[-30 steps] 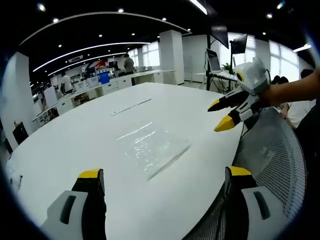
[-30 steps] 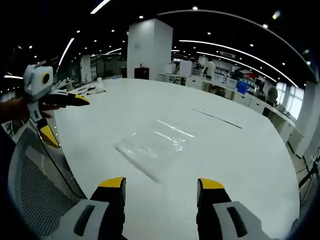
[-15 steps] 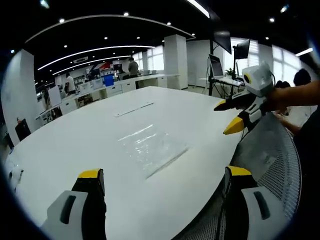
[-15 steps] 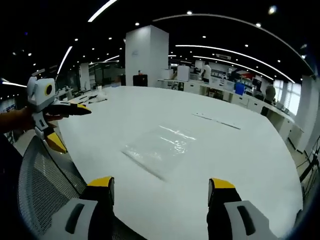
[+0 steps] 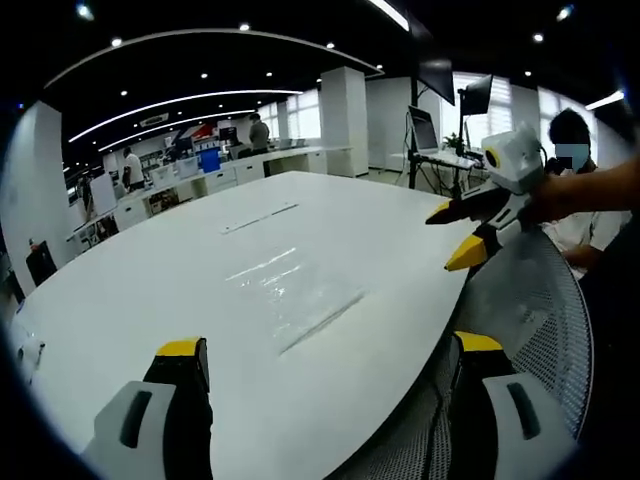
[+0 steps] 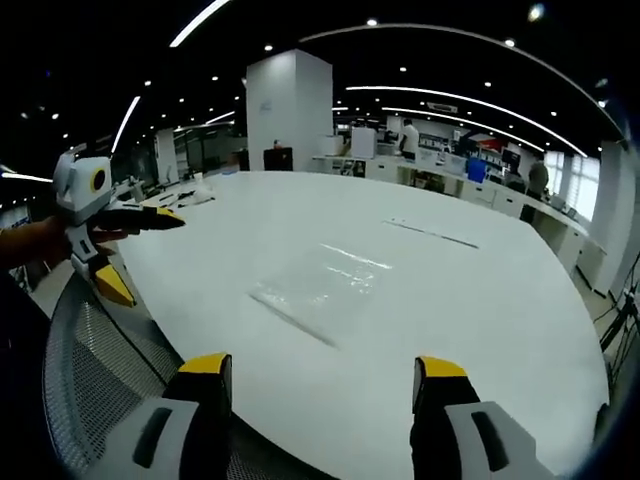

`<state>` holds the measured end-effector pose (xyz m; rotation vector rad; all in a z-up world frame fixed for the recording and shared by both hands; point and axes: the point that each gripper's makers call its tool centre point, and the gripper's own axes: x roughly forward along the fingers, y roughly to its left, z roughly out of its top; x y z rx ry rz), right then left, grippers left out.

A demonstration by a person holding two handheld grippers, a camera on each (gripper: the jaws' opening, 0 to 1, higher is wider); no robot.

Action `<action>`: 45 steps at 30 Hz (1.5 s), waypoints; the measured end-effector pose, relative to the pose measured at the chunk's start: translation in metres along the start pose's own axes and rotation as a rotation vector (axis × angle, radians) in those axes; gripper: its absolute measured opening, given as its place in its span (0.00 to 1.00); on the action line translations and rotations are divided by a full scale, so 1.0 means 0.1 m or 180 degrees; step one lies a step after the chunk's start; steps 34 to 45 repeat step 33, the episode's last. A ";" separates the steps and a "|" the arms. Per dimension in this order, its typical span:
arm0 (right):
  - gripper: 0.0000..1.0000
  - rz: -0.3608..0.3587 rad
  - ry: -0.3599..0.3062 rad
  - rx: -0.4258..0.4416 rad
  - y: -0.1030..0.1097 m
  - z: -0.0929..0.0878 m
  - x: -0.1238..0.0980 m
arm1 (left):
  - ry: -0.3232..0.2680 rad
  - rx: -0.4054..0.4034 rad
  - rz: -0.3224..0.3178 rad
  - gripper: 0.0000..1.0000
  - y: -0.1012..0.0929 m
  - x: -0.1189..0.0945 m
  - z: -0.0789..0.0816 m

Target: Open the resealable bag by pulling the two sides of the seal apart until the entire bag opening is separated and visibly accessible.

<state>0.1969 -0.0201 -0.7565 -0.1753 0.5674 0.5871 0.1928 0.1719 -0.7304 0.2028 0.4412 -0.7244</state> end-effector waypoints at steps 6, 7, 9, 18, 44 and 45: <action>0.72 0.0029 0.0013 0.0010 0.01 -0.02 0.00 | 0.0021 0.0001 0.0010 0.99 0.00 -0.01 0.00; 0.72 0.0028 0.0013 0.0008 0.01 -0.02 0.00 | 0.0025 0.0005 0.0010 0.99 -0.01 0.00 0.00; 0.72 0.0031 0.0009 0.0027 0.01 -0.02 0.00 | 0.0034 0.0006 0.0010 0.99 -0.01 0.00 0.00; 0.72 0.0033 -0.0009 0.0040 -0.01 -0.02 -0.02 | 0.0042 0.0022 0.0009 0.99 -0.03 -0.01 0.02; 0.72 0.0092 -0.0017 0.0043 0.02 -0.01 -0.02 | 0.0062 0.0026 0.0021 0.99 -0.01 0.02 0.02; 0.72 0.0092 -0.0017 0.0043 0.02 -0.01 -0.02 | 0.0062 0.0026 0.0021 0.99 -0.01 0.02 0.02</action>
